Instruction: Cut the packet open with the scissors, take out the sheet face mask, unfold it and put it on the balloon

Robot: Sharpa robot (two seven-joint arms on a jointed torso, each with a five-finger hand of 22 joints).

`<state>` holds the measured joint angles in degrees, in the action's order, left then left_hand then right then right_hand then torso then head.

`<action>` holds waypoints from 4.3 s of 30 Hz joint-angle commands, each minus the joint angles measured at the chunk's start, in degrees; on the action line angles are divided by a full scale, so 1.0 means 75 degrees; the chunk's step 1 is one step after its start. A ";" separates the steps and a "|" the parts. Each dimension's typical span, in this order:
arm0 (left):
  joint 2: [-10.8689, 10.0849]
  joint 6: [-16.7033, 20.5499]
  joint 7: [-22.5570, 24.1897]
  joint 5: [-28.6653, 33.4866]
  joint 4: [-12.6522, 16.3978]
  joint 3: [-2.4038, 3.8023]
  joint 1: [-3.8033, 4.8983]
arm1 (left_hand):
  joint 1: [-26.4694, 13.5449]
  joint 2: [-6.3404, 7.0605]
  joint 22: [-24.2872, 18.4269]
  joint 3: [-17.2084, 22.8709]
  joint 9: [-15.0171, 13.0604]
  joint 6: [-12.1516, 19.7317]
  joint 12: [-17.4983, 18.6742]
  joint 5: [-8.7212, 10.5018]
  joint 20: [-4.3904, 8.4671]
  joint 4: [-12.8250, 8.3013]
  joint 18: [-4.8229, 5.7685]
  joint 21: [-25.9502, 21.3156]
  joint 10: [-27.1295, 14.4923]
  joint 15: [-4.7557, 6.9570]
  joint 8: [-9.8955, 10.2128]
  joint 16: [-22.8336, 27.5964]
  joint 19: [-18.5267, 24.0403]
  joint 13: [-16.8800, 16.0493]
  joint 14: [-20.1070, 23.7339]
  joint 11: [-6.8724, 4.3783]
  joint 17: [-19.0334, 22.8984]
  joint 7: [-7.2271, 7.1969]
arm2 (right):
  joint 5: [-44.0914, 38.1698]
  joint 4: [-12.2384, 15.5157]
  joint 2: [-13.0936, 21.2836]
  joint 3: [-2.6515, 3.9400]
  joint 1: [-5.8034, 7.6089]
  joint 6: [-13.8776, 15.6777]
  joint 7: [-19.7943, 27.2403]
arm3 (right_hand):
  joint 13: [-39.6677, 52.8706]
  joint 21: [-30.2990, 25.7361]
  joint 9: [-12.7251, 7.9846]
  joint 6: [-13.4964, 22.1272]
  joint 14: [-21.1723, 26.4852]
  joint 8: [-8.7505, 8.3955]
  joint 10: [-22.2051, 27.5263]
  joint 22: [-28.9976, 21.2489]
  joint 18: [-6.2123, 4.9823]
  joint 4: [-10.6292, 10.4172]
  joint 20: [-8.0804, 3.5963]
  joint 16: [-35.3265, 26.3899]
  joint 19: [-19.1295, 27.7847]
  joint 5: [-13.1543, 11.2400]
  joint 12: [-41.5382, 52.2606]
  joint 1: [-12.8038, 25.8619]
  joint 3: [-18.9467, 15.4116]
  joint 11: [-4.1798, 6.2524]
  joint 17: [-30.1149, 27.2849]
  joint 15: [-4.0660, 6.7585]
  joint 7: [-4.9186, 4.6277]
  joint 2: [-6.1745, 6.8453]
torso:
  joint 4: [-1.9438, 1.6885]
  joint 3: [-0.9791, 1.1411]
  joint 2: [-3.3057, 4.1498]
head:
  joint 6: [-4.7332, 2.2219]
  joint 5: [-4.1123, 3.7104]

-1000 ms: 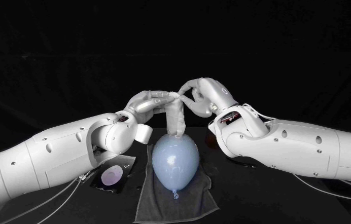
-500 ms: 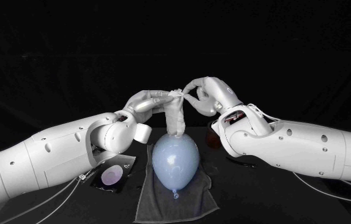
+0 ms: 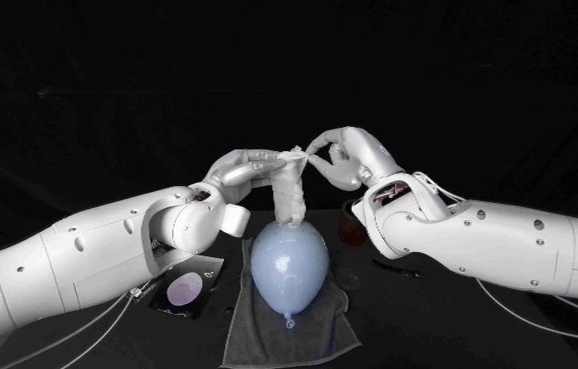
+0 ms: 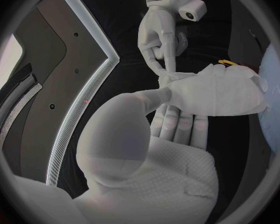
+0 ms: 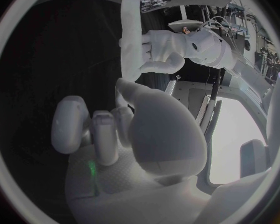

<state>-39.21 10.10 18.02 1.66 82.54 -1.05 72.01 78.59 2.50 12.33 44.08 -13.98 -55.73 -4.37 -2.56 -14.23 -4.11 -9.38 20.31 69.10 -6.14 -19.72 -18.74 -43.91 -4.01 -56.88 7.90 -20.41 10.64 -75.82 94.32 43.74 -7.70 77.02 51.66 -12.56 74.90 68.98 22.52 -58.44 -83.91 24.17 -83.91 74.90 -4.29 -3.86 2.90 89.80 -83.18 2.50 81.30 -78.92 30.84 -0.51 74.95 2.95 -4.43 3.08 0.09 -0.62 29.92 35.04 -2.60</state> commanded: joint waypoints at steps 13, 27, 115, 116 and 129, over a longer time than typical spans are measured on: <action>-0.0009 -0.0121 0.0306 0.0233 0.0056 0.0015 0.0014 | -0.0150 -0.0087 0.0026 0.0117 -0.0008 0.0045 0.0103 -0.0027 0.0007 0.0023 -0.0153 0.0139 -0.0194 -0.0025 0.0005 0.0189 -0.0173 0.0035 0.0110 0.0019 0.0056 0.0050 | 0.4463 -0.0486 -0.0005 0.0006 0.0070 -0.1222 0.1887 | -0.0006 -0.1614 -0.0201 0.1377 -0.0723 -0.0641 0.0968 0.0931 -0.0160 -0.0363 0.0253 -0.0107 0.0642 0.0032 -0.1923 0.0861 -0.0382 -0.0457 0.1747 -0.0362 -0.0606 0.0344 | 0.0005 -0.0002 0.0005 | -0.0007 -0.0016; 0.0018 -0.0007 0.0283 0.0228 0.0005 0.0018 0.0018 | -0.0174 -0.0093 0.0036 0.0126 -0.0020 0.0082 0.0119 -0.0026 0.0057 0.0006 -0.0152 0.0199 -0.0315 -0.0040 0.0002 0.0308 -0.0276 0.0048 0.0078 0.0044 0.0109 0.0060 | 0.4299 -0.0236 0.0127 0.0006 0.0085 -0.1347 0.2045 | -0.0302 -0.2019 -0.0410 0.1546 -0.0672 -0.0880 0.1338 0.0848 -0.0274 -0.1354 0.0502 -0.0145 0.0821 0.0042 -0.2085 0.1765 -0.1960 -0.0582 0.1655 -0.0508 -0.0689 0.1028 | -0.0001 0.0010 -0.0001 | -0.0032 -0.0006; 0.0234 0.0069 0.0399 -0.0063 -0.0405 0.0023 0.0205 | -0.0116 -0.0097 0.0030 0.0096 -0.0051 0.0163 0.0118 -0.0025 0.0096 -0.0045 -0.0134 0.0251 -0.0632 -0.0072 -0.0018 0.0577 -0.0292 0.0060 0.0046 0.0077 0.0215 0.0032 | 0.6372 -0.0351 -0.0185 0.0118 0.0372 -0.0812 0.2769 | 0.0797 -0.0301 -0.0111 0.0438 -0.0812 0.0439 0.0063 0.1232 -0.0014 0.0423 0.0069 0.0027 0.0148 0.0037 -0.0297 0.0502 0.0239 -0.0056 0.2007 -0.0037 -0.0126 -0.0060 | 0.0001 0.0006 0.0001 | -0.0109 -0.0125; 0.0238 0.0060 0.0403 -0.0064 -0.0426 0.0023 0.0238 | -0.0115 -0.0099 0.0031 0.0093 -0.0051 0.0166 0.0117 -0.0025 0.0097 -0.0044 -0.0134 0.0255 -0.0635 -0.0074 -0.0017 0.0582 -0.0294 0.0060 0.0044 0.0081 0.0216 0.0044 | 0.6381 -0.0346 -0.0177 0.0119 0.0384 -0.0887 0.2744 | 0.0794 -0.0326 -0.0109 0.0445 -0.0812 0.0443 0.0067 0.1225 -0.0019 0.0419 0.0068 0.0027 0.0158 0.0037 -0.0302 0.0525 0.0245 -0.0055 0.2007 -0.0036 -0.0124 -0.0073 | 0.0000 0.0008 0.0001 | -0.0107 -0.0123; 0.0189 -0.0443 0.0182 -0.0524 -0.0574 0.0026 0.0725 | -0.0044 -0.0155 0.0237 -0.0187 -0.0054 0.0204 0.0037 -0.0026 0.0294 -0.0069 -0.0151 0.0698 -0.0391 0.0072 0.0015 0.0438 -0.0667 0.0025 -0.0590 0.0055 0.0126 0.0142 | 0.6414 -0.0367 -0.0136 0.0121 0.0508 -0.1287 0.2667 | 0.0870 -0.0274 -0.0098 0.0441 -0.0812 0.0473 0.0013 0.1238 -0.0010 0.0462 0.0065 0.0027 0.0144 0.0038 -0.0214 0.0536 0.0295 -0.0043 0.2007 -0.0029 -0.0112 -0.0113 | -0.0003 0.0016 -0.0002 | -0.0126 -0.0111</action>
<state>-37.72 9.81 19.72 -0.10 78.32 -0.94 77.19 78.12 1.51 13.98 42.97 -14.31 -54.35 -3.78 -2.51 -12.06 -4.65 -9.91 25.27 65.65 -5.70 -19.54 -15.26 -48.58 -3.71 -60.69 8.44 -19.37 11.29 -28.10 91.74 42.67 -6.84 80.74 44.21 7.54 74.93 66.66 21.72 -55.14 -84.01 27.38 -83.71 74.93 -4.72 -0.41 3.41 89.80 -82.25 2.39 79.40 -75.44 32.75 -0.91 74.93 2.47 -5.21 2.47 0.09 -0.52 29.92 34.16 -3.52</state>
